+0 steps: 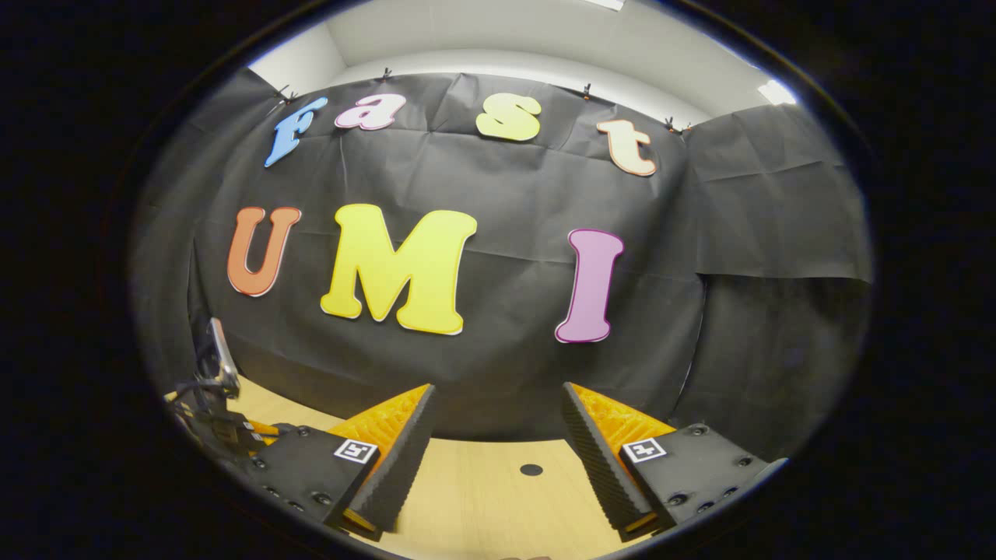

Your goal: Grasp the waist and the cuffs of the jeans and fold them to make the two legs overlap; first hold the waist and fold one-third of the jeans toward the cuffs, then hold the cuffs and fold the remaining one-third in the same direction to finish folding.

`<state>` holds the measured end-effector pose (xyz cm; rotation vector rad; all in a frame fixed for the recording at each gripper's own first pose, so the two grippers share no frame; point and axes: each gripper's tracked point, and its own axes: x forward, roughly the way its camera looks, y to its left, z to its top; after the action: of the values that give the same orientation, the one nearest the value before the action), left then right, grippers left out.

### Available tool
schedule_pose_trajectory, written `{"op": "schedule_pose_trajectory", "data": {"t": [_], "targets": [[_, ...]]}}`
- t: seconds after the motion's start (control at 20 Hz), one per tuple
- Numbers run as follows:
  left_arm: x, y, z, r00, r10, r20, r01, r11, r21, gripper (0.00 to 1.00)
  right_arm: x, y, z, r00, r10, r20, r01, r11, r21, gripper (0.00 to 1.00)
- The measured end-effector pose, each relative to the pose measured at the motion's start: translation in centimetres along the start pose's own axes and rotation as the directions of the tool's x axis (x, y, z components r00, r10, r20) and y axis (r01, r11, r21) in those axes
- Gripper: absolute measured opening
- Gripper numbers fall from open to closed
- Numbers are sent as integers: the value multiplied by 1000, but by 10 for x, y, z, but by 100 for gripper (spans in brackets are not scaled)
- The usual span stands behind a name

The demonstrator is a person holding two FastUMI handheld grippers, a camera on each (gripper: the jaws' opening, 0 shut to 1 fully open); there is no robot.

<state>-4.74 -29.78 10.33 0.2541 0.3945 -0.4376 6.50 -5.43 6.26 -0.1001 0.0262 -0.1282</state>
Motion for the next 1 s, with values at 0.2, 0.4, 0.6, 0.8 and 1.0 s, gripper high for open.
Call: {"op": "schedule_pose_trajectory", "data": {"t": [0.2, 0.4, 0.6, 0.8, 1.0], "targets": [[6, -34, -45, 996, -32, -78, 39, 996, 85, 4, 1, -3, -5, 1000, -5, -11, 5, 1000, 9, 98], [16, -53, -98, 984, -31, -175, 63, 982, 179, 4, 4, -3, -15, 1000, -2, -31, 2, 1000, 11, 96], [19, -54, -104, 985, -19, -173, 53, 980, 192, 4, 3, -2, -21, 999, 8, -52, -7, 1000, 6, 99], [18, -54, -96, 988, -36, -153, 70, 972, 226, 18, 1, 1, -21, 998, 19, -52, -19, 1000, 10, 98], [-1, -73, -81, 989, -92, -114, 110, 981, 160, 76, -1, 17, -26, 997, 55, -58, -55, 998, 9, 99]]}}
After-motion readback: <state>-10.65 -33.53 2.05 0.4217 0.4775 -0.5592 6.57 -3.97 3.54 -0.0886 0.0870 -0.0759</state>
